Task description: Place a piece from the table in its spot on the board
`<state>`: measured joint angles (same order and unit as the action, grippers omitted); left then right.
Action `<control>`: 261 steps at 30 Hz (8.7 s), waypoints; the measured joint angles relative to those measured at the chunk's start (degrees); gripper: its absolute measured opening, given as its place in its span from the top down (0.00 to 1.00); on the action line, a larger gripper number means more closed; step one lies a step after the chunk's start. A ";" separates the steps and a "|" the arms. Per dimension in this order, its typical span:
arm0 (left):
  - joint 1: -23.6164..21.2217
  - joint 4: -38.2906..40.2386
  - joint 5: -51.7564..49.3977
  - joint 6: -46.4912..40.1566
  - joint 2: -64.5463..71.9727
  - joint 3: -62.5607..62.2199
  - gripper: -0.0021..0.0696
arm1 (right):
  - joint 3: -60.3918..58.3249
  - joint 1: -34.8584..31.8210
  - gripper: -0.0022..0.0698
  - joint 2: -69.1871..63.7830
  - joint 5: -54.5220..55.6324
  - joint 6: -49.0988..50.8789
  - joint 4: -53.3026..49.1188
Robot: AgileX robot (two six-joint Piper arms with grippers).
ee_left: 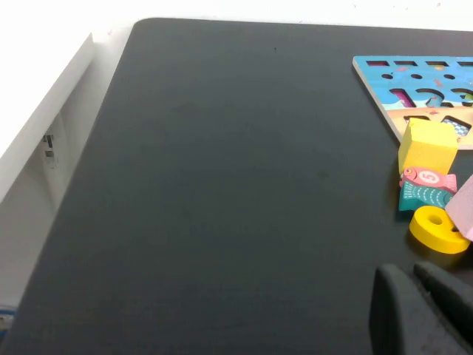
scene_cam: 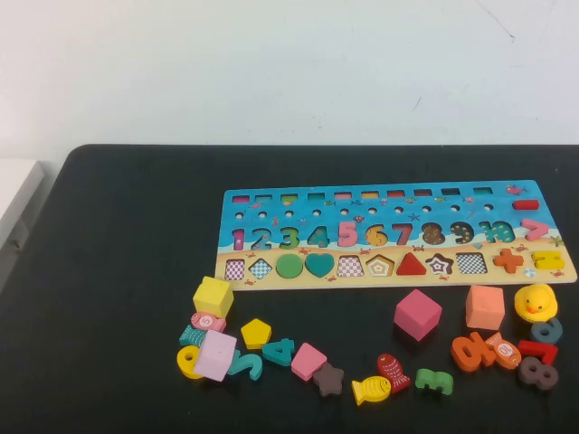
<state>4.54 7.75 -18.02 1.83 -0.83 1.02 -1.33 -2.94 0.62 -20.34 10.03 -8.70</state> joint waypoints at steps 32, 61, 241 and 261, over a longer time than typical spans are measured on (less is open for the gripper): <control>0.00 35.70 0.67 1.90 0.00 0.10 0.97 | 0.00 0.00 0.94 0.00 -0.09 0.00 0.00; 2.16 18.61 -43.55 -32.21 53.19 -56.15 0.97 | 0.00 0.00 0.94 0.00 -0.09 0.00 0.00; 32.57 -0.03 -39.85 -18.12 141.47 -131.26 0.52 | 0.00 0.00 0.94 0.00 -0.09 0.00 0.00; 32.57 -0.10 -40.43 -18.01 141.56 -131.26 0.51 | 0.00 0.00 0.94 0.00 -0.09 0.00 0.00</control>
<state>37.11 7.65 -58.45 -16.18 140.73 -130.24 -1.33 -2.94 0.62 -20.43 10.03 -8.70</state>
